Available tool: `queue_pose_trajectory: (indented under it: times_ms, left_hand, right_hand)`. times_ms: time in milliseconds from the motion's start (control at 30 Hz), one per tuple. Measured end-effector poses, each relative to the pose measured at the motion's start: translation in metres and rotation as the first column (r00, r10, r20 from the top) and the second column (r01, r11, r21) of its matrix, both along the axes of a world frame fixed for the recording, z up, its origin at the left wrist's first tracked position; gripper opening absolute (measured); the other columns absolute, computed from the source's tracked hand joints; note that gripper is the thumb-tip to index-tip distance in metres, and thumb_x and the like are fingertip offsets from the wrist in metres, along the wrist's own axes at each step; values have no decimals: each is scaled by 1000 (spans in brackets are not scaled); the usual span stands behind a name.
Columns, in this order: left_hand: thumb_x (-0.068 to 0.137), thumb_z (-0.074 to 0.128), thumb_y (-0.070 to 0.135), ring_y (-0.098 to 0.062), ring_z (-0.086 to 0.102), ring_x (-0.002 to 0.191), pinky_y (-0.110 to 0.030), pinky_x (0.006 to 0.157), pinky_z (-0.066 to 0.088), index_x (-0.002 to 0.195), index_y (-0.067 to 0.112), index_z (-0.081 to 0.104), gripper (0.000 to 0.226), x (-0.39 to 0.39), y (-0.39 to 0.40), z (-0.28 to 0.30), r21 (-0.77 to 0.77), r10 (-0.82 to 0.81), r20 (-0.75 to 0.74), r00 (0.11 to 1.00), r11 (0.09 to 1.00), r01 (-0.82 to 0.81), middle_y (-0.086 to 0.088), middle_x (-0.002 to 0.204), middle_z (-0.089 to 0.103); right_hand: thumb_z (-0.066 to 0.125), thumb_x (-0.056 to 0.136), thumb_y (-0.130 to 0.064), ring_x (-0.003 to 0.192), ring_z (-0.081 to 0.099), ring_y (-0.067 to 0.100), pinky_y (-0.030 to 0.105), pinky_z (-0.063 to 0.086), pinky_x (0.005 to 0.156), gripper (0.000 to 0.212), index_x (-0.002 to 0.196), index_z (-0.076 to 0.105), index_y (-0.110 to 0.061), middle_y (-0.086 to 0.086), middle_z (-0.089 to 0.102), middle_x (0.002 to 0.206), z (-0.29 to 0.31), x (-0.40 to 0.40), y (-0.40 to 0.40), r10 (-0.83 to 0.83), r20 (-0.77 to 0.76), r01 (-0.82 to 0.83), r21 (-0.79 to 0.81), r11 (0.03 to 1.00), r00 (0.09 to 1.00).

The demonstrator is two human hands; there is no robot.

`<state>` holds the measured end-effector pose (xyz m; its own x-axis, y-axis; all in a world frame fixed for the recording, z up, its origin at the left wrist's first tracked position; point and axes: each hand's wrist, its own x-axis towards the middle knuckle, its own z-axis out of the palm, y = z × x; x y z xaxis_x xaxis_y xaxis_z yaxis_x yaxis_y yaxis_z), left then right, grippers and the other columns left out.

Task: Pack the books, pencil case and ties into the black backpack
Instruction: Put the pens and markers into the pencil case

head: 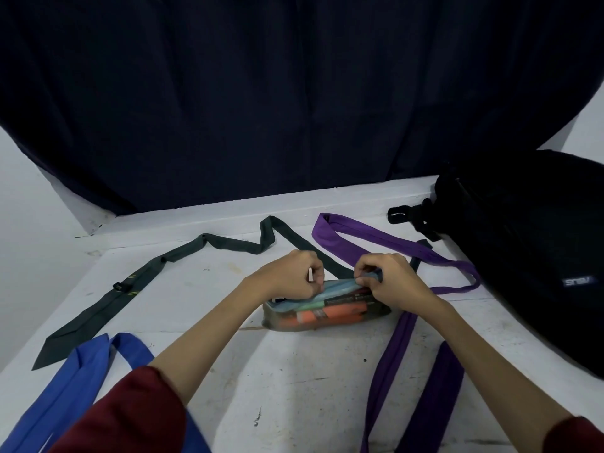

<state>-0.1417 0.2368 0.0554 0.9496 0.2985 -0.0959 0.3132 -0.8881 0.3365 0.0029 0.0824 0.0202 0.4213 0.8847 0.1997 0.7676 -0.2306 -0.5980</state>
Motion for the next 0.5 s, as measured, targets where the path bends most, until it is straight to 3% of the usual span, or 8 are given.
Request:
queue_pose_trajectory:
  times_ms: [167,233,333,500]
  left_hand:
    - [87,55,12,-5,47,77,-26,76,43,88,12,62,7,3,-8,6,0,-11,-93,996,1000,12,7,101,45]
    - [88,51,7,-10,44,87,-28,83,42,88,13,58,9,4,-13,9,14,-46,-140,989,999,49,6,100,41]
    - [88,46,5,-14,37,99,-34,87,40,84,16,49,12,3,-19,11,136,-96,-192,977,983,123,4,100,38]
    - [84,45,4,-12,30,92,-27,80,33,84,18,48,14,-13,-12,18,356,-107,-250,962,914,195,3,105,40]
  right_hand:
    - [68,84,-11,82,61,15,34,51,78,13,78,63,-21,-2,68,83,0,1,1,10,9,-10,0,1000,1000]
    - [68,83,-11,82,61,15,34,50,80,10,79,65,-20,-3,68,82,0,1,1,9,17,-9,1,1000,1000]
    - [68,84,-12,81,62,16,33,49,80,10,79,65,-20,-3,68,81,-1,1,0,3,32,-3,-15,1000,999]
    - [66,85,-13,79,61,17,27,44,79,12,78,64,-22,-3,68,80,-1,2,-1,-29,33,30,-22,999,999]
